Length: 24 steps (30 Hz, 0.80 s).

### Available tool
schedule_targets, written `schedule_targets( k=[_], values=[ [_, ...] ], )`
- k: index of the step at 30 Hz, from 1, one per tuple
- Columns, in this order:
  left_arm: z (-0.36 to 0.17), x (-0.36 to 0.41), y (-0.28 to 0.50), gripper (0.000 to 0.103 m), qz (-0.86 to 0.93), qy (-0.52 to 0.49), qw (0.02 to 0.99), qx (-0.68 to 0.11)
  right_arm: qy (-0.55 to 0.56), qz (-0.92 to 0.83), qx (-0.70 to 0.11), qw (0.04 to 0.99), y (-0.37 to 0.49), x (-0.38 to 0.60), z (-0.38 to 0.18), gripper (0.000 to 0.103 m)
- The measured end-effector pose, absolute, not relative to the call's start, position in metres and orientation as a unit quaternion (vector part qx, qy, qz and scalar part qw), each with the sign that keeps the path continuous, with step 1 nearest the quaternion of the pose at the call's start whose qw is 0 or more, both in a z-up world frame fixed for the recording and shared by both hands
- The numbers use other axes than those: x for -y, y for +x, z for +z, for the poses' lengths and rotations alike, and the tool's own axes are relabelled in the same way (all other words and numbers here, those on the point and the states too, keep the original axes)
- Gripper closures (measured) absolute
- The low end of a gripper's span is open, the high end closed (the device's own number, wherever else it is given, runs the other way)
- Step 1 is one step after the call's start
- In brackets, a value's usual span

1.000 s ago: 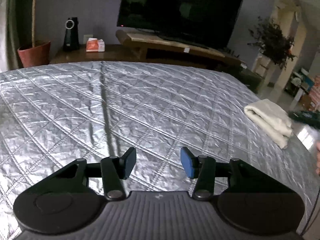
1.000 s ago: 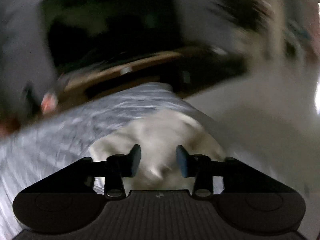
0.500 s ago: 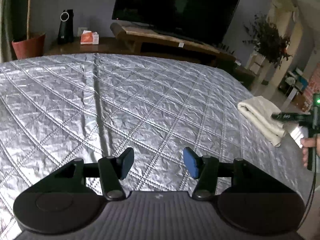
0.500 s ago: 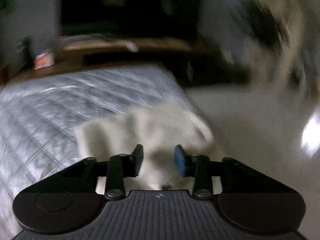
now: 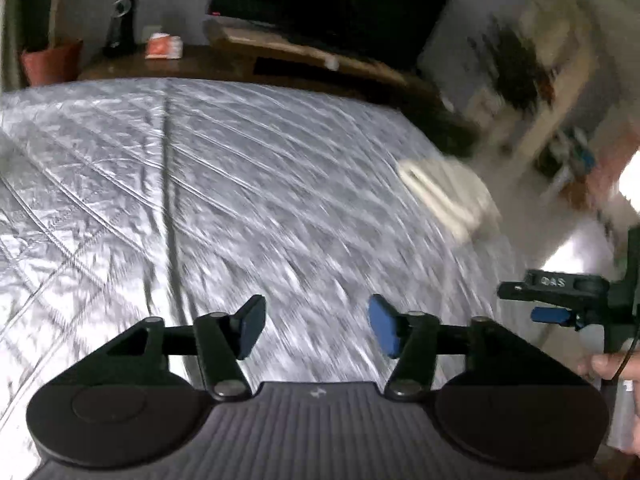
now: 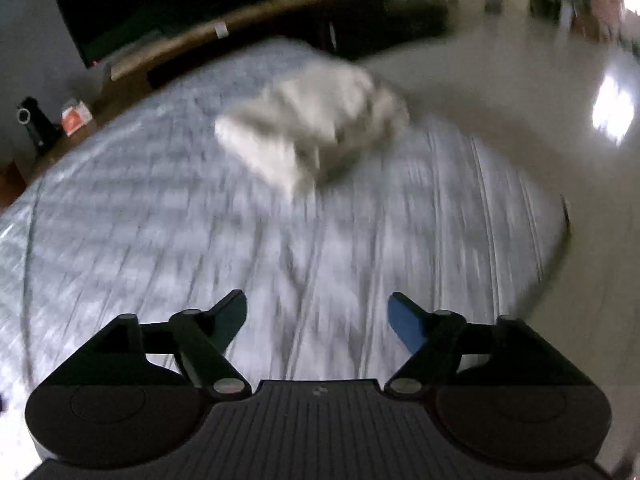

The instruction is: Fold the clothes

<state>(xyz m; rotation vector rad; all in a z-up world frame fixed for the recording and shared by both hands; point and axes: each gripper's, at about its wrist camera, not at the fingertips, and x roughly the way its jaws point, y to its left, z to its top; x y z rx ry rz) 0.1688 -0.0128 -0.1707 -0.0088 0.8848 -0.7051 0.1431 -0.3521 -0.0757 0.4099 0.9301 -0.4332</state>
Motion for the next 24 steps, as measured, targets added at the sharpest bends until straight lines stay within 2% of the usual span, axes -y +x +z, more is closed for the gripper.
schedule_targets(
  k=[1, 2, 4, 6, 12, 24],
  values=[
    [-0.165, 0.017, 0.155, 0.015, -0.328, 0.013, 0.846, -0.420, 0.204, -0.213, -0.450, 0.843, 0.129, 0.345, -0.075, 0.022],
    [-0.159, 0.021, 0.143, 0.005, -0.328, 0.023, 0.845, -0.422, 0.192, -0.231, -0.446, 0.843, 0.119, 0.340, -0.067, 0.025],
    [-0.145, 0.026, 0.123, 0.004, -0.330, 0.030, 0.844, -0.421, 0.171, -0.255, -0.439, 0.844, 0.105, 0.332, -0.051, 0.013],
    [-0.130, 0.026, 0.108, 0.001, -0.338, 0.022, 0.843, -0.418, 0.168, -0.253, -0.437, 0.847, 0.091, 0.327, -0.037, 0.013],
    [-0.090, 0.018, 0.071, 0.001, -0.362, 0.029, 0.844, -0.396, 0.164, -0.240, -0.421, 0.859, 0.043, 0.316, -0.010, 0.012],
    [-0.081, 0.028, 0.019, 0.001, -0.358, 0.122, 0.837, -0.395, 0.147, -0.259, -0.376, 0.878, -0.007, 0.309, 0.045, 0.011]
  ],
)
